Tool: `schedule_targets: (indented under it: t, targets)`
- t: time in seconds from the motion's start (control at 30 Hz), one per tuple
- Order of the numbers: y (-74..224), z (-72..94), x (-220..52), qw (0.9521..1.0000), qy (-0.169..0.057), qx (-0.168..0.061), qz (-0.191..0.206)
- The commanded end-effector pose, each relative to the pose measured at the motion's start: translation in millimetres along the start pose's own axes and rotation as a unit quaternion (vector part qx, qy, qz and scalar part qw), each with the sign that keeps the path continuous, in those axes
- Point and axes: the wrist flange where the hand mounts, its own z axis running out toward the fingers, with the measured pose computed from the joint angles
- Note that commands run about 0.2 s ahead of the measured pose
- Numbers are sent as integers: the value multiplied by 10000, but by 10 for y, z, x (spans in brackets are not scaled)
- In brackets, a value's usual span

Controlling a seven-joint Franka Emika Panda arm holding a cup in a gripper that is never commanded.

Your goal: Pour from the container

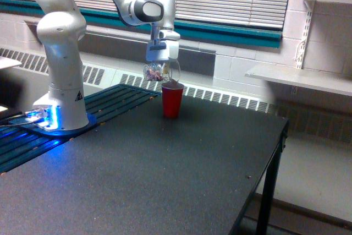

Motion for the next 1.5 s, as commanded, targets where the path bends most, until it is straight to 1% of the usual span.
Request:
schedule_targets:
  t: [0.03, 0.27, 0.47, 0.87, 1.1, 1.5]
  targets:
    - [-21, -5, -16, 9998, -22, -103, -144]
    - [21, -9, -9, 9997, -45, -194, -161]
    - [62, -47, 40, 9996, -10, -241, -151]
    - [60, -100, 84, 9995, 6, -263, -193]
    - [79, -96, 55, 9994, -38, -284, -202]
    - [180, -87, 34, 9989, -105, -401, -224]
